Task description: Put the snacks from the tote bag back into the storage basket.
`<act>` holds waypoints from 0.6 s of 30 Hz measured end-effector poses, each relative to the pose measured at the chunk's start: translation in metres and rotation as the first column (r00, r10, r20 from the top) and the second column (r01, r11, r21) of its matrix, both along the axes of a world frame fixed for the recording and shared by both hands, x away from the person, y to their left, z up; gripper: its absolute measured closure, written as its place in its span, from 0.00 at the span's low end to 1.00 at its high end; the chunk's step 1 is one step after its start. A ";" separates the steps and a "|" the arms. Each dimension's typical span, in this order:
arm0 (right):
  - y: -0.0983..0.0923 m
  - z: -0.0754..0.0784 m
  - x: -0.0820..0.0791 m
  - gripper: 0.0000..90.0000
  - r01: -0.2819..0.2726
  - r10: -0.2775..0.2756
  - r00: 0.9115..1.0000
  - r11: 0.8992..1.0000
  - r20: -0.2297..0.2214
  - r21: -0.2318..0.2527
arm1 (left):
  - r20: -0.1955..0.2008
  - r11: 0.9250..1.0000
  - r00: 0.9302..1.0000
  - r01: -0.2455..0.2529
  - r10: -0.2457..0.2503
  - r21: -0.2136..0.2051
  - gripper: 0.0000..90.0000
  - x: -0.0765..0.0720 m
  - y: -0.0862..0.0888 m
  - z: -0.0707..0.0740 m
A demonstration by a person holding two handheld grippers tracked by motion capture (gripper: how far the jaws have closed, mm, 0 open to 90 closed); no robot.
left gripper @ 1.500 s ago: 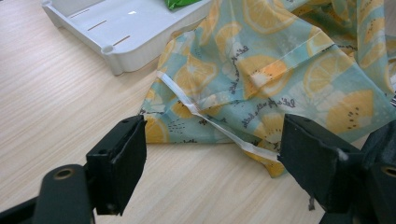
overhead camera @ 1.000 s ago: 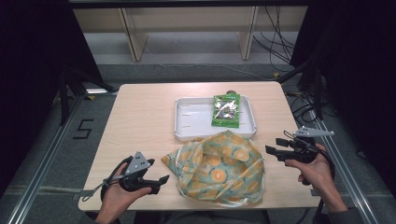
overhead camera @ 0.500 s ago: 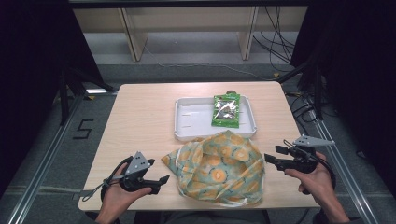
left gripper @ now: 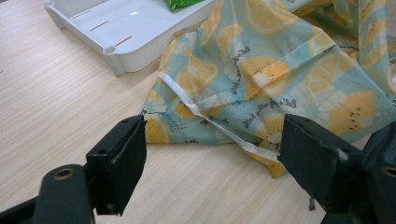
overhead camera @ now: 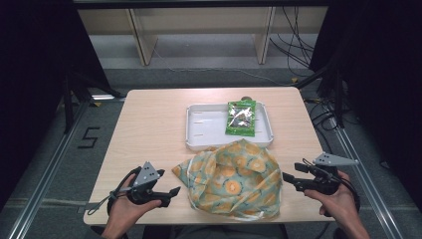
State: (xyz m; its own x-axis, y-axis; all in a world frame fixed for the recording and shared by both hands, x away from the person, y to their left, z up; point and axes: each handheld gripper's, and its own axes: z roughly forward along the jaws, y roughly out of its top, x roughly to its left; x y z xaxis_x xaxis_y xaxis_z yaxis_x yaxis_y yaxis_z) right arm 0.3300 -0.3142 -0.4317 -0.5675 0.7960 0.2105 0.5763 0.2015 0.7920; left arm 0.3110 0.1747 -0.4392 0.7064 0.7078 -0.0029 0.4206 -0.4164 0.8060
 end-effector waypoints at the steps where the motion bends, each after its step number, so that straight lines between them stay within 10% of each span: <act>1: -0.002 -0.001 0.001 0.39 -0.018 0.018 1.000 1.000 0.014 -0.005 | -0.001 1.000 1.000 -0.001 0.001 0.003 0.25 0.000 0.000 0.000; 18: -0.005 -0.010 -0.015 0.37 0.008 -0.008 1.000 1.000 -0.021 -0.022 | 0.002 1.000 1.000 0.002 -0.002 0.002 0.25 0.000 0.000 0.000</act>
State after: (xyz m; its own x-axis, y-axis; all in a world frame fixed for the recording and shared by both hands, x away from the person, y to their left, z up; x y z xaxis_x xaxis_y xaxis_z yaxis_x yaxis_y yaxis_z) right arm 0.3154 -0.3195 -0.4416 -0.5568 0.8050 0.2049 0.5942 0.2137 0.7754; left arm 0.3111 0.1749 -0.4392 0.7079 0.7063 -0.0001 0.4183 -0.4191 0.8059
